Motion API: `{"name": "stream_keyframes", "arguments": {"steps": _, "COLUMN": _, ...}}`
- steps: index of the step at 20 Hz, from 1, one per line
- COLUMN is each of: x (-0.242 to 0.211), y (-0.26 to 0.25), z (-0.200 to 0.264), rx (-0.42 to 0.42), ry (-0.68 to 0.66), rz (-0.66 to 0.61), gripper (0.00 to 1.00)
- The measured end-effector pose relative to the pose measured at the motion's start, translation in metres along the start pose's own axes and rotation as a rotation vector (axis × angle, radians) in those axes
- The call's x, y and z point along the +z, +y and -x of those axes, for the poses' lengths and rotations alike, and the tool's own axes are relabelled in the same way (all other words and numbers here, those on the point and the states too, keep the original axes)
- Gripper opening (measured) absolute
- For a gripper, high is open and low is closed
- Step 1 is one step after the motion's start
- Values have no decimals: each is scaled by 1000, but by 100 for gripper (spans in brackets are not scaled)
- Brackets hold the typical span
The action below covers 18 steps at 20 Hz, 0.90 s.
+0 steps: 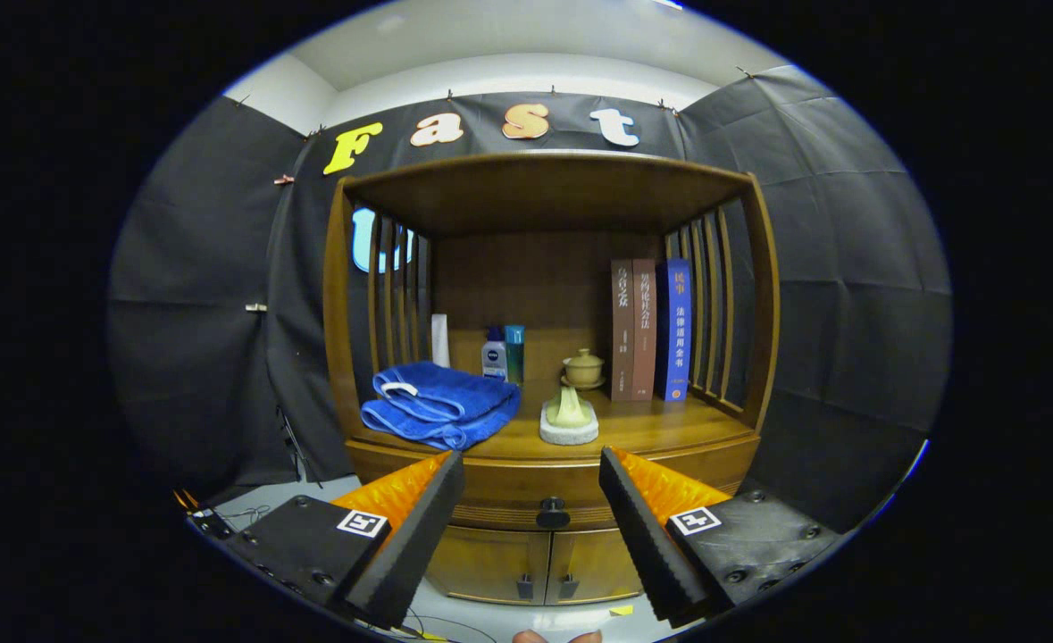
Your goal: Pull open the drawer, take out the items inside it, and place them on the countertop above the cabinet.
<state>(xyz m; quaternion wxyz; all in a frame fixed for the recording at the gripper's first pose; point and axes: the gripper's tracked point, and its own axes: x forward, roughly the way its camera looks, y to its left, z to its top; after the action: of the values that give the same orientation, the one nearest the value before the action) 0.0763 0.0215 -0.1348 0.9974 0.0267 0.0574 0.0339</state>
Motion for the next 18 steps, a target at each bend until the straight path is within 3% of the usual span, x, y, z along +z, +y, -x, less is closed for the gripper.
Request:
{"name": "stream_keyframes", "arguments": {"steps": 9, "x": 84, "y": -13, "z": 81, "rx": -14, "ry": -61, "rz": 25, "gripper": 99}}
{"name": "stream_keyframes", "arguments": {"steps": 18, "x": 88, "y": -14, "z": 98, "rx": 0, "ry": -38, "rz": 10, "gripper": 99}}
